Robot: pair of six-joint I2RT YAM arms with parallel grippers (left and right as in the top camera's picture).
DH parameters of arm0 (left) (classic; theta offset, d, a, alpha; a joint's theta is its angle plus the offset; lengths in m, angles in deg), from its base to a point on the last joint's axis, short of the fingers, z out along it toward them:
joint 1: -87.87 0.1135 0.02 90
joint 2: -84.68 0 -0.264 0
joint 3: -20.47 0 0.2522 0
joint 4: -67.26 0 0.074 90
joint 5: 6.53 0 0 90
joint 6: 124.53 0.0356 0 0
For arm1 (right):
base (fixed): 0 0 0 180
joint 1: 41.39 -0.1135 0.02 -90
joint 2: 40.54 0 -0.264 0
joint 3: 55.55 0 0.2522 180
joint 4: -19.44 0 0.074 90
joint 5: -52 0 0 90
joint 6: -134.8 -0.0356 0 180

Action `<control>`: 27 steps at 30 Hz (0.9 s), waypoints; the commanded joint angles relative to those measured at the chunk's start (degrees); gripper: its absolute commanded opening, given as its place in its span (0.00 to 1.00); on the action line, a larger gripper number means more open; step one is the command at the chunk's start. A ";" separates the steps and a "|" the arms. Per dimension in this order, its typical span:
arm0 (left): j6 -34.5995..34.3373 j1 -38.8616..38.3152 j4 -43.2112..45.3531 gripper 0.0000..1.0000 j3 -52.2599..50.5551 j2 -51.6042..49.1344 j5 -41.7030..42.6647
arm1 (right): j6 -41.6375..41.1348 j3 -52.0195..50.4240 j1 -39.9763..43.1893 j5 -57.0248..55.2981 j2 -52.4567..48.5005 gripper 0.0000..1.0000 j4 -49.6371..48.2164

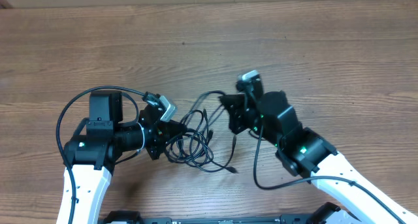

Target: Untangle cables

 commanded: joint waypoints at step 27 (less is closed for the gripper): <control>1.86 0.00 -1.86 0.04 0.42 0.96 -1.25 | 1.81 0.81 23.39 -8.94 0.37 0.04 5.66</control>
